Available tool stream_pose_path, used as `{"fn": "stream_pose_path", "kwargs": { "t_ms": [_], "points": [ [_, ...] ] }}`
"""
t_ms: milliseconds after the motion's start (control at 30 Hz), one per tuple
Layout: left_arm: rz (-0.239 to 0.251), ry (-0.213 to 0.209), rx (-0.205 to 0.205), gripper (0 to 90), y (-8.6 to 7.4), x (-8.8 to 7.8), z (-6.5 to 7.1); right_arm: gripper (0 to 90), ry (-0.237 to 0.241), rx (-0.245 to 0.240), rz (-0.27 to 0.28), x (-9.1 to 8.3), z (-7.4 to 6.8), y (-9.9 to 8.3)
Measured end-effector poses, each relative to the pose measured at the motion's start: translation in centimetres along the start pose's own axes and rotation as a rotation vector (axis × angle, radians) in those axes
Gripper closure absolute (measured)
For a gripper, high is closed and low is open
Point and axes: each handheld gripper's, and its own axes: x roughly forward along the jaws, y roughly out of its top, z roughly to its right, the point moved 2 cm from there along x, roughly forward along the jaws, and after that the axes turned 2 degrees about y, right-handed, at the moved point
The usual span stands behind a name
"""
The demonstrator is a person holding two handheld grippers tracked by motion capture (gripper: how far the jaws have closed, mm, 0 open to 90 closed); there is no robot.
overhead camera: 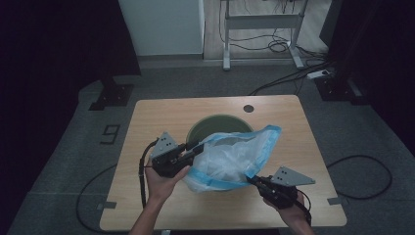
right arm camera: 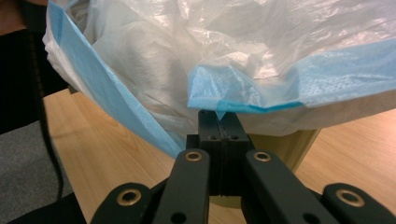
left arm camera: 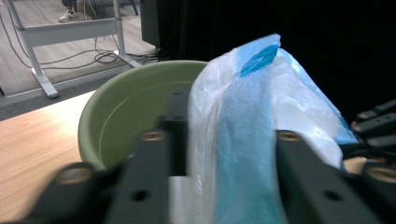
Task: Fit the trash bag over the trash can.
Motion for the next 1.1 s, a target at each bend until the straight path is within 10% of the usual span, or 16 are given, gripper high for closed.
{"fn": "stream_pose_path", "kwargs": {
  "t_ms": [133,300,433,800,1100],
  "points": [
    [0.027,0.024,-0.025,89.4,-0.4,0.1,-0.3,86.7,0.017,-0.001,0.007,-0.3,-0.4,-0.4],
    [0.094,0.042,-0.043,89.8,-0.6,-1.0,-0.6,47.9,-0.023,-0.018,0.068,-2.2,-0.7,0.2],
    [0.131,0.061,-0.040,89.8,-0.6,-1.6,-0.6,36.9,-0.055,0.026,0.099,-3.5,0.0,1.0],
    [0.182,0.092,-0.034,89.9,-0.7,-2.5,-0.6,31.0,-0.059,0.180,0.113,-2.5,3.0,3.9],
    [0.193,0.091,-0.035,89.9,-1.3,-2.9,-0.4,31.2,-0.084,0.207,0.148,-4.2,4.3,4.7]
  ]
}}
